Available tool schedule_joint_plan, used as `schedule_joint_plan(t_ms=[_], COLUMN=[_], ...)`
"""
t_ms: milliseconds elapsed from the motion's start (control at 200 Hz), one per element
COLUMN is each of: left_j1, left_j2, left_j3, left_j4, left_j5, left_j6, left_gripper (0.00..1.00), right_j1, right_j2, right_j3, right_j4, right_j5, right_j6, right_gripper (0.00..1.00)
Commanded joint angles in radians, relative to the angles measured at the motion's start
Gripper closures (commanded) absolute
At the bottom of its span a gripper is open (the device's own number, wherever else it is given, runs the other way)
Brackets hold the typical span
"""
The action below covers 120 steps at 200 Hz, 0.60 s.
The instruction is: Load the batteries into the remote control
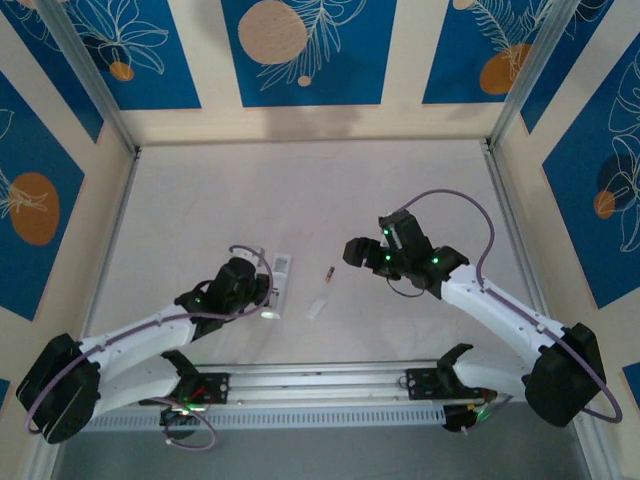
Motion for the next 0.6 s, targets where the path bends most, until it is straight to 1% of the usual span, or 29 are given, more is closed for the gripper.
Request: schedule_joint_plan(t_ms=[0, 65, 365, 595], left_j1=[-0.014, -0.016, -0.038, -0.051], left_j2=[0.020, 0.058, 0.197, 0.190], left_j3=[-0.023, -0.019, -0.022, -0.024], left_j4=[0.089, 0.120, 0.206, 0.167], left_j5=[-0.005, 0.010, -0.015, -0.061], left_j6=[-0.022, -0.030, -0.029, -0.013], left_gripper=[1.00, 1.00, 1.00, 1.00], right_j1=[0.007, 0.008, 0.004, 0.001], right_j2=[-0.019, -0.019, -0.042, -0.042], right_j3=[-0.014, -0.015, -0.024, -0.024], right_j4=[0.018, 0.018, 0.001, 0.005], right_j5=[-0.016, -0.017, -0.005, -0.010], right_j6=[0.022, 0.022, 0.021, 0.019], right_gripper=[0.22, 0.22, 0.21, 0.21])
